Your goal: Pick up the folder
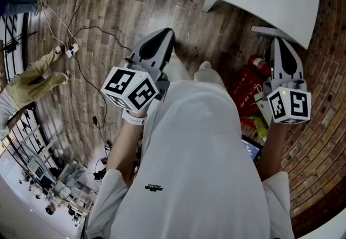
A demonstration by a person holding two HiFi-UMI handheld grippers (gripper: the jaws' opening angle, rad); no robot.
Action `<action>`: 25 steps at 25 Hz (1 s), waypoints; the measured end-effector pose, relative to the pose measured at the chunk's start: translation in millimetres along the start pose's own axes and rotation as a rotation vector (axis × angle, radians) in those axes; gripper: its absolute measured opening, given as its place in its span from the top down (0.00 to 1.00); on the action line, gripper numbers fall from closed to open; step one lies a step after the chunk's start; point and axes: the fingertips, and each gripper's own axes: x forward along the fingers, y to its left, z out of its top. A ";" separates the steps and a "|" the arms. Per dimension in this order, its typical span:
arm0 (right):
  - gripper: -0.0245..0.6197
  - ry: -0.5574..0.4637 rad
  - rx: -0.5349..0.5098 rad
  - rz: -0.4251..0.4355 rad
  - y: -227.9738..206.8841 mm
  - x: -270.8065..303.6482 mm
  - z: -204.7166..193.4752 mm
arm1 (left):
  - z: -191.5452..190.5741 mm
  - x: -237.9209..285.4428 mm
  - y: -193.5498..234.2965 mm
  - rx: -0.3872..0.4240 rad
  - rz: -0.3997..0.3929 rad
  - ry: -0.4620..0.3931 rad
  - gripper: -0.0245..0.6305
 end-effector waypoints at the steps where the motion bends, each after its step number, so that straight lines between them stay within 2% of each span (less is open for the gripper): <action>1: 0.95 -0.009 -0.010 0.007 -2.2 -10.1 -2.0 | -6.0 -1.5 -15.2 0.005 0.009 -0.006 0.92; 6: 0.95 -0.038 -0.014 0.030 -13.2 -61.1 -17.7 | -21.1 -0.9 -86.6 0.089 0.014 -0.025 0.92; 12: 0.95 -0.088 0.033 0.036 -13.5 -97.4 -33.4 | -31.4 -7.5 -129.1 0.156 -0.003 -0.064 0.92; 15: 0.95 -0.116 0.033 0.029 -22.4 -99.6 -29.3 | -34.3 -5.3 -134.1 0.147 0.008 -0.084 0.92; 20: 0.95 -0.129 0.044 0.050 -28.0 -92.1 -24.1 | -44.5 -6.9 -120.0 0.103 0.038 -0.070 0.92; 25: 0.95 -0.118 0.041 0.040 -32.9 -78.2 -2.1 | -20.1 -1.9 -107.1 0.076 0.048 -0.091 0.92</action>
